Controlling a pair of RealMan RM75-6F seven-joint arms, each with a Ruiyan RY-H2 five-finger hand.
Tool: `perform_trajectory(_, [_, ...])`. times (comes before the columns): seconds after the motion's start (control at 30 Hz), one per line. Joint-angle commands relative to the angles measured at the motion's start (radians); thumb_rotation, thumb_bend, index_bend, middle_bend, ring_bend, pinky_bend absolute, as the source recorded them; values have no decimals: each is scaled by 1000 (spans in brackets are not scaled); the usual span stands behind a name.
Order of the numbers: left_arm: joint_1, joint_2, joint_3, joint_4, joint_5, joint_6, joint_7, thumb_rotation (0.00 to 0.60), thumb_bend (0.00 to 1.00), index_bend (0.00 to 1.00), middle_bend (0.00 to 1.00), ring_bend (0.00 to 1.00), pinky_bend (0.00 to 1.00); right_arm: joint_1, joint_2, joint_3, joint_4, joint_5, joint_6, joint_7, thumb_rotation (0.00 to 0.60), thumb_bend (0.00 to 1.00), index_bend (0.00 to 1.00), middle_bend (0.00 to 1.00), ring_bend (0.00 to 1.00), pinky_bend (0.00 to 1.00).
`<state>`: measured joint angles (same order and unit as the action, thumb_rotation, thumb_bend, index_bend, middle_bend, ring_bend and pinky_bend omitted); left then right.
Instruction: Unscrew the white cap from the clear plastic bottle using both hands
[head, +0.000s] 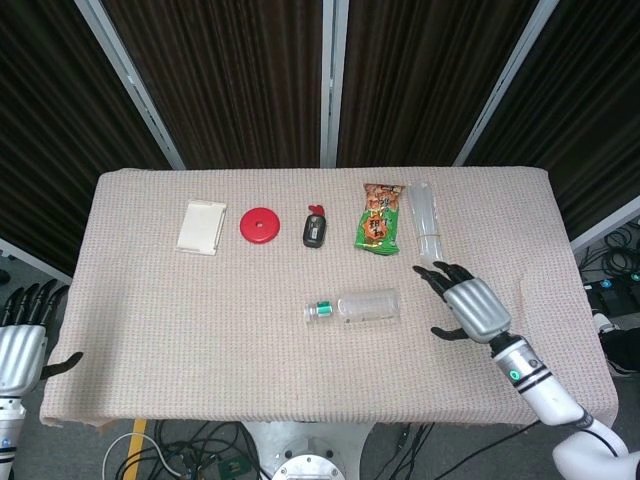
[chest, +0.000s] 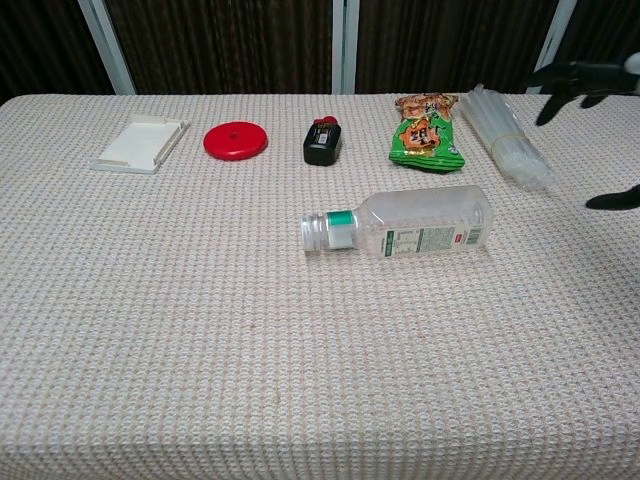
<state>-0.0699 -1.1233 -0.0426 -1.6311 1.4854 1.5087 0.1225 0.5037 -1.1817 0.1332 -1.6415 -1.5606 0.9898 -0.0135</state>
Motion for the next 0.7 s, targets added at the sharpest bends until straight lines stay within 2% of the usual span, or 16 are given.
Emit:
perform_trajectory(0.03, [-4,2,-1,-1,-1,-6,0,600,0,99,36,3,6,81,-89,19,52,41,-91,-20,600,43,43,212,77,164])
perform_trajectory(0.47, [-12,-1,-4,17,-8,-22,-24,600,0,99,36,3,6,201,-286,36,201,139,-176,-135,600,27,103,227,79,165])
perform_trajectory(0.7, [-16,1,-3,22,0,-22,-28,600,0,99,36,3,6,238,-351,31,263,159,-192,-121,600,33,181,271,89,165])
